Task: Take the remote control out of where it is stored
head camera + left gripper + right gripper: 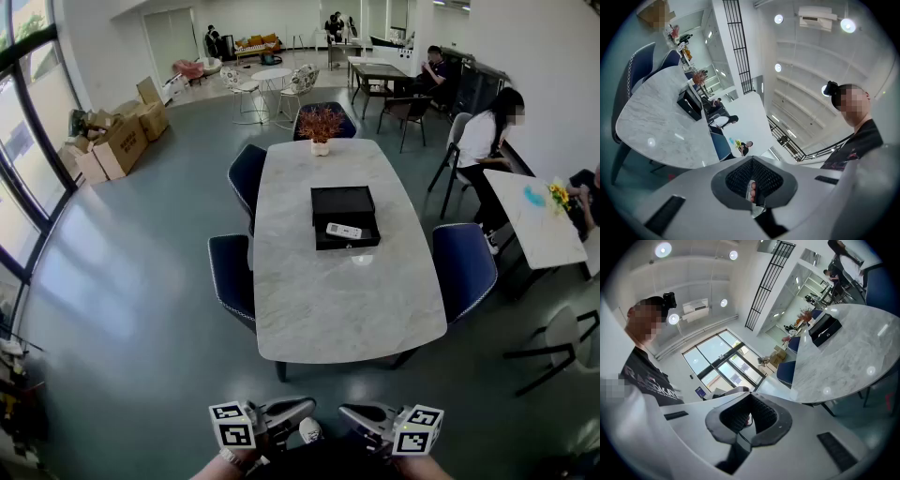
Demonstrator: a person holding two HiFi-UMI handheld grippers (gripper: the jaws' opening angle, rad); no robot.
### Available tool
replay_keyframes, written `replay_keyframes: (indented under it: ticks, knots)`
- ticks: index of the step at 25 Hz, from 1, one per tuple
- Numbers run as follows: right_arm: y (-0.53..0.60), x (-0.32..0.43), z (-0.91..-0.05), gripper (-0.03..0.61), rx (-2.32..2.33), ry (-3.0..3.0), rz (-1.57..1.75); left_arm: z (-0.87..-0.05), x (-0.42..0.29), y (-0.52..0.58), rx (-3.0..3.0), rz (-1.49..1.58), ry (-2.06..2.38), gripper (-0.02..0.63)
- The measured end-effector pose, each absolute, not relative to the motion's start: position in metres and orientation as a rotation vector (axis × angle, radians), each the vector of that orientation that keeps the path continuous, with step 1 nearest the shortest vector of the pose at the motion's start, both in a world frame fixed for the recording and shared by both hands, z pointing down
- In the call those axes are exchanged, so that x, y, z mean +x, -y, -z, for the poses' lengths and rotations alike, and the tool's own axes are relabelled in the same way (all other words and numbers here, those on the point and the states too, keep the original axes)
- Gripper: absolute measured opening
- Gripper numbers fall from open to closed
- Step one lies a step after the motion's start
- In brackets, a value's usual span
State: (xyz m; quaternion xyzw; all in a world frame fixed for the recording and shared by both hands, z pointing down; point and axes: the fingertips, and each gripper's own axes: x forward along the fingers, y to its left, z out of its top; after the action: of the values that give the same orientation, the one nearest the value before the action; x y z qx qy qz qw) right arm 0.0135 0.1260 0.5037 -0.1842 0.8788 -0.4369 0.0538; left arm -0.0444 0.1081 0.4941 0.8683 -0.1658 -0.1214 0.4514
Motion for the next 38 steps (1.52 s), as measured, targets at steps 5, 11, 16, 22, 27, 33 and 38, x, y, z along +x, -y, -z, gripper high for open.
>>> replay_keyframes:
  ticks: [5, 11, 16, 22, 27, 33, 38]
  knots:
    - [-0.128, 0.014, -0.502, 0.011, -0.557, -2.669, 1.323, -0.495, -0.044, -0.111, 2.143, 0.301, 0.410, 0.005]
    - [-0.129, 0.018, -0.502, 0.011, -0.558, -2.660, 1.321, -0.495, -0.041, -0.112, 2.144, 0.294, 0.404, 0.005]
    - [-0.122, 0.028, -0.498, 0.011, -0.597, -2.620, 1.304, -0.493, -0.038, -0.111, 2.150, 0.291, 0.398, 0.005]
    - [-0.113, 0.038, -0.502, 0.011, -0.661, -2.550, 1.332, -0.493, -0.038, -0.110, 2.161, 0.286, 0.386, 0.006]
    - [-0.108, 0.036, -0.493, 0.011, -0.676, -2.517, 1.327, -0.489, -0.045, -0.109, 2.159, 0.299, 0.388, 0.006]
    - [-0.099, 0.030, -0.487, 0.011, -0.675, -2.522, 1.312, -0.484, -0.057, -0.101, 2.169, 0.329, 0.409, 0.006]
    - [-0.093, 0.023, -0.482, 0.010, -0.671, -2.540, 1.291, -0.483, -0.067, -0.095, 2.170, 0.340, 0.428, 0.006]
